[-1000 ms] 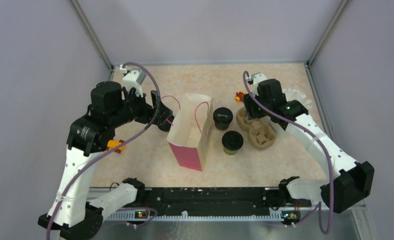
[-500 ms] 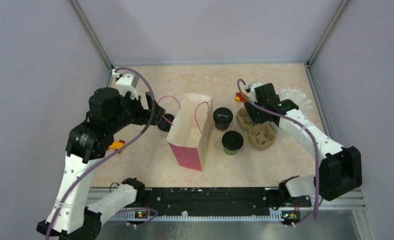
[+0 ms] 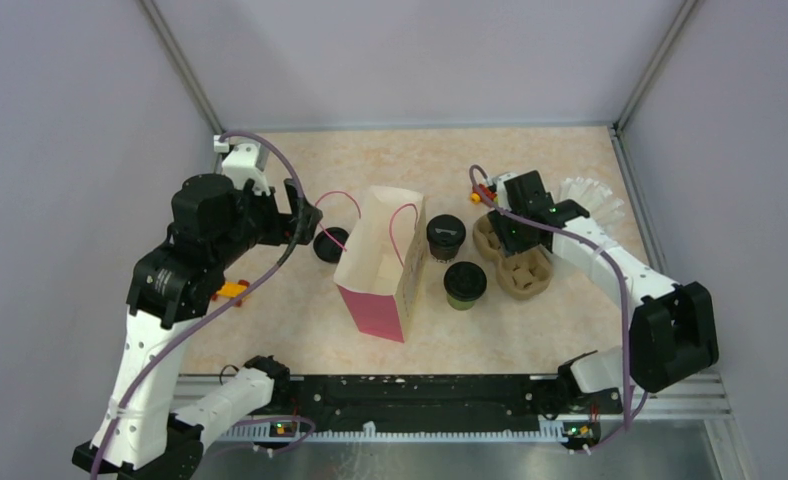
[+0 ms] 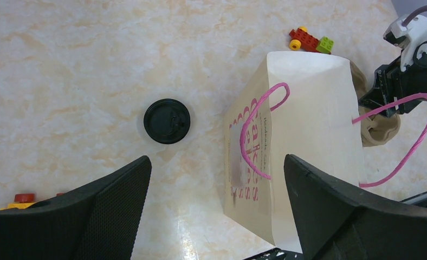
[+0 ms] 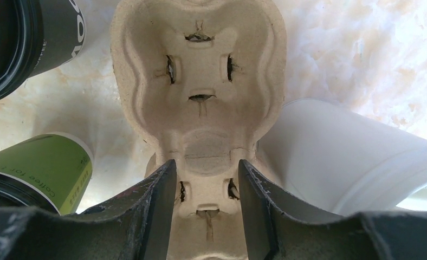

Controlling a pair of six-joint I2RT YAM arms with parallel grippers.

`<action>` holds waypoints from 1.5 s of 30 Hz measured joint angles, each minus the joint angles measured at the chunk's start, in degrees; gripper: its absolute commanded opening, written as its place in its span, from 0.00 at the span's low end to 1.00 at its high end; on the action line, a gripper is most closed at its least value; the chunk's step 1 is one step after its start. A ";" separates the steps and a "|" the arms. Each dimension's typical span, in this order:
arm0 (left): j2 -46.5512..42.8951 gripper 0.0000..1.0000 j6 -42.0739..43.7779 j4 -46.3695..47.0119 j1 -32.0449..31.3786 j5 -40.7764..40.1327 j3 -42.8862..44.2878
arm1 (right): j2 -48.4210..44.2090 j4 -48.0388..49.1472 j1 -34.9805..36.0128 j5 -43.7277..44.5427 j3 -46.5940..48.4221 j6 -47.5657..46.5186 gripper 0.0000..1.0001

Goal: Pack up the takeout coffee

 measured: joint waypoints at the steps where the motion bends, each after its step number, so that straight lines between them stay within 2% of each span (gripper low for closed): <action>1: 0.00 0.97 0.04 0.00 0.00 0.00 0.00 | 0.11 0.02 0.00 -0.02 0.00 0.00 0.45; 11: 0.59 0.98 1.68 -0.42 0.00 -1.18 0.44 | 3.13 0.04 0.00 -0.04 0.00 0.02 0.44; 23: 0.57 0.99 2.58 -0.46 0.00 -2.34 0.68 | 3.85 0.04 -0.02 -0.04 -0.31 0.09 0.33; 36: 0.92 0.99 1.03 -0.52 0.00 -2.56 0.52 | 2.54 -3.13 -0.04 0.11 2.05 0.13 0.31; 45: 1.09 0.96 1.01 -0.22 0.00 2.54 -1.46 | 0.11 -6.45 -0.04 -0.02 5.92 1.70 0.31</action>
